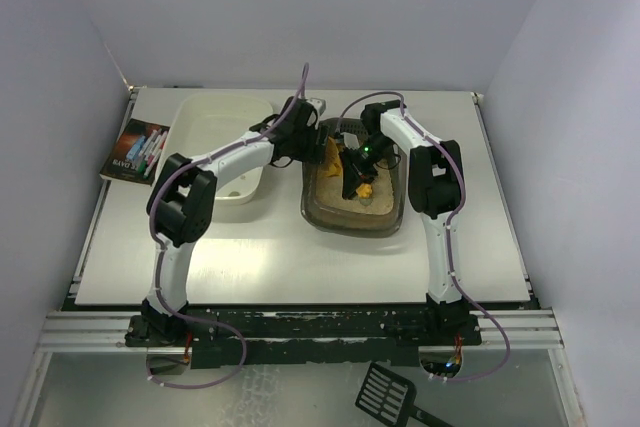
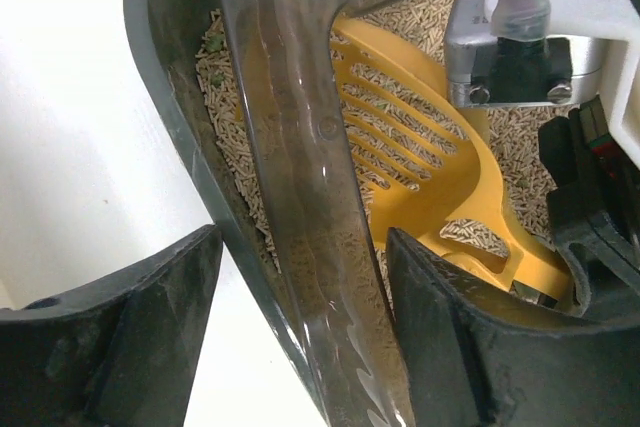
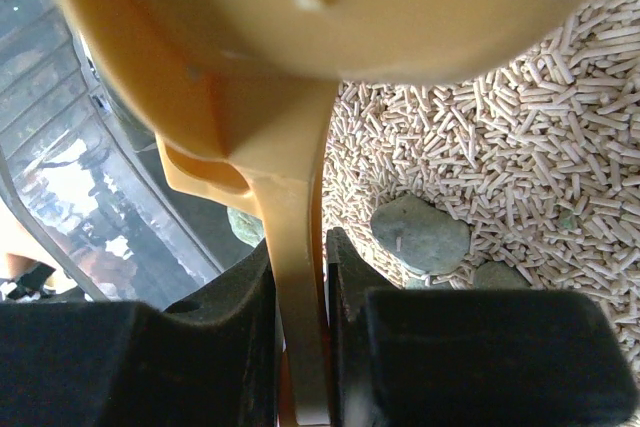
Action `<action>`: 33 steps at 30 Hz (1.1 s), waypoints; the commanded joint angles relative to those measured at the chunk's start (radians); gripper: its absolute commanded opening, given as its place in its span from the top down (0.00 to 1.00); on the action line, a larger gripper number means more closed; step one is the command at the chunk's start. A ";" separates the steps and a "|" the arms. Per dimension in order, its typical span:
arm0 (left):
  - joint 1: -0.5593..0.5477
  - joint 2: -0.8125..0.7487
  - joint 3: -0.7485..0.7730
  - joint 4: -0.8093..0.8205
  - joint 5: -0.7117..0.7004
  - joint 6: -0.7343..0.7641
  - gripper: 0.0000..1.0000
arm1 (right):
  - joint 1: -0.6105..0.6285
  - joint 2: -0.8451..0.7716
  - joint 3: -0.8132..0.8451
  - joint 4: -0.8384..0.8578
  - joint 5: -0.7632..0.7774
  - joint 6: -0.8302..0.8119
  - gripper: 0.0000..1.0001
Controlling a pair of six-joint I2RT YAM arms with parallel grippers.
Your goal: Clean the litter box
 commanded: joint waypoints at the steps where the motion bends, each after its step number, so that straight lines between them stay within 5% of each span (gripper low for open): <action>1: -0.030 0.013 0.045 0.037 -0.095 0.055 0.26 | 0.007 0.017 -0.010 -0.023 -0.027 -0.005 1.00; 15: -0.046 0.035 0.086 0.013 -0.135 0.064 0.58 | 0.008 0.013 -0.019 -0.024 -0.031 -0.007 1.00; 23: -0.047 0.054 0.085 0.008 -0.155 0.091 0.56 | 0.007 -0.001 -0.025 -0.024 -0.029 -0.009 1.00; 30: -0.052 0.065 0.117 -0.023 -0.260 0.124 0.87 | 0.007 0.000 -0.026 -0.023 -0.028 -0.009 1.00; 33: -0.051 0.054 0.114 -0.022 -0.277 0.121 0.93 | 0.008 0.003 -0.024 -0.024 -0.030 -0.008 1.00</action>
